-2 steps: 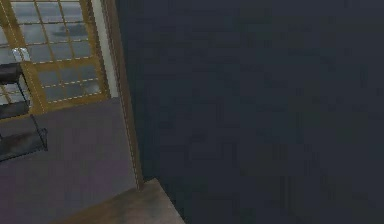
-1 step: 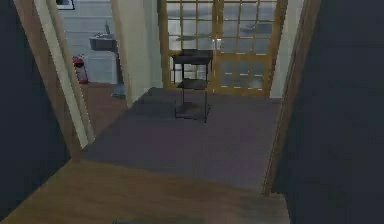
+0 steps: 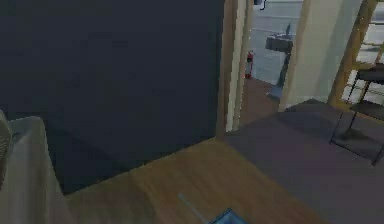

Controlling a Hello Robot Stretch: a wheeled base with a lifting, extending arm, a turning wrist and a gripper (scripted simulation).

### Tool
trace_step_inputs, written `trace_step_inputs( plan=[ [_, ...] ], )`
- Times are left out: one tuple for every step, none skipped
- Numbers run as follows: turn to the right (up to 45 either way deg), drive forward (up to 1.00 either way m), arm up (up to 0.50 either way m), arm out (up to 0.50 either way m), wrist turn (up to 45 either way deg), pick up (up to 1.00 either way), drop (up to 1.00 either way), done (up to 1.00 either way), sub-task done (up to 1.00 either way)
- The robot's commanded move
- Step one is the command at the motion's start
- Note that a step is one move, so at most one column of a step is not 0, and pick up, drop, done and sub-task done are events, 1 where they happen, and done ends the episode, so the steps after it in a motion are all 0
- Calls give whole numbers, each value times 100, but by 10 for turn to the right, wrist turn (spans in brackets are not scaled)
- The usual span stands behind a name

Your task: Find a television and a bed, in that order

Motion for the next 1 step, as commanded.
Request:
trace_step_inputs(
  plan=[
    [-240,0,0,0,0,0,0,0,0]
  ],
)
